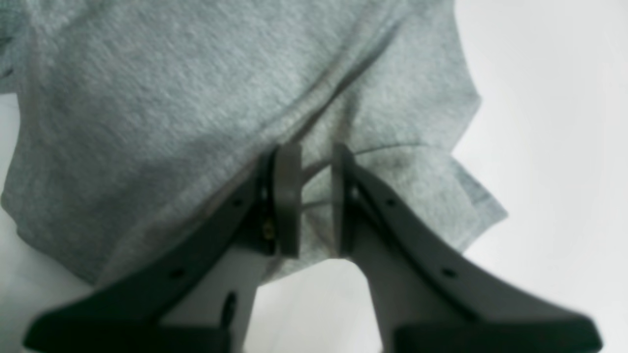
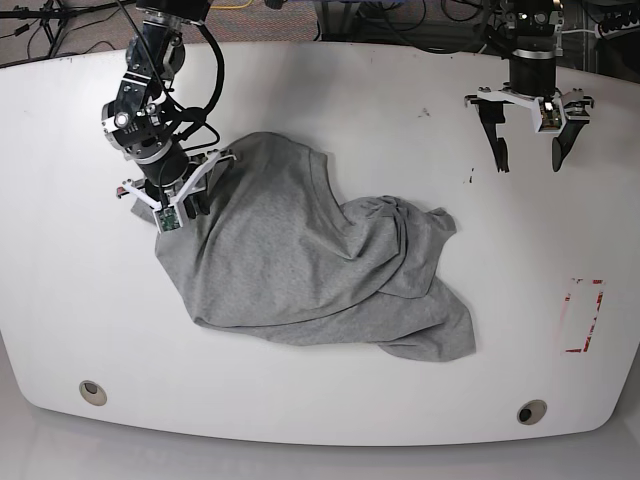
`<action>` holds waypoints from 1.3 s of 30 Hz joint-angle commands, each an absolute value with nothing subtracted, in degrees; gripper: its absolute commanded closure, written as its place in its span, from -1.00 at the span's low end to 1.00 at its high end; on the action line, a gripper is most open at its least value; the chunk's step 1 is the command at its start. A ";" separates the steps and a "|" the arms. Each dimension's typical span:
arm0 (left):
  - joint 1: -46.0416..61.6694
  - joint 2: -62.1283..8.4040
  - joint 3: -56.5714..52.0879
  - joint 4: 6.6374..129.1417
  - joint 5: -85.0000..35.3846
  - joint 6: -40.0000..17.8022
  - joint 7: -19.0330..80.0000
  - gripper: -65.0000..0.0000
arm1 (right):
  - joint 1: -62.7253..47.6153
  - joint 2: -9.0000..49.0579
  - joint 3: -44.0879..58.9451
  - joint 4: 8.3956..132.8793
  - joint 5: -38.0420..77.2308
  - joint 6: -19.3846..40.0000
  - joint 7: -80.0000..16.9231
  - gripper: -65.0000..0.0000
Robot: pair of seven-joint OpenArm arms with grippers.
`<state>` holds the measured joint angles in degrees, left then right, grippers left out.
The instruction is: Fold the T-shirt properly
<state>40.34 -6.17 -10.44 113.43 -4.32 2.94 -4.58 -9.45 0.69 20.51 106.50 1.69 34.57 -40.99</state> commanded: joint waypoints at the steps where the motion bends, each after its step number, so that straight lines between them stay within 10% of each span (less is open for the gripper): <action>1: 41.02 -6.04 -10.64 114.81 -3.92 3.29 -6.52 -0.42 | -9.34 0.92 19.84 108.23 2.41 32.33 -39.20 0.79; 15: 40.46 -5.97 -9.69 114.59 -4.13 2.99 -6.75 -0.42 | -9.02 0.67 21.61 104.72 2.04 25.22 -38.07 0.99; 39: 30.72 -6.19 -5.89 114.26 -4.15 3.29 0.94 -0.38 | -8.52 0.38 26.64 105.13 3.24 24.06 -36.81 0.56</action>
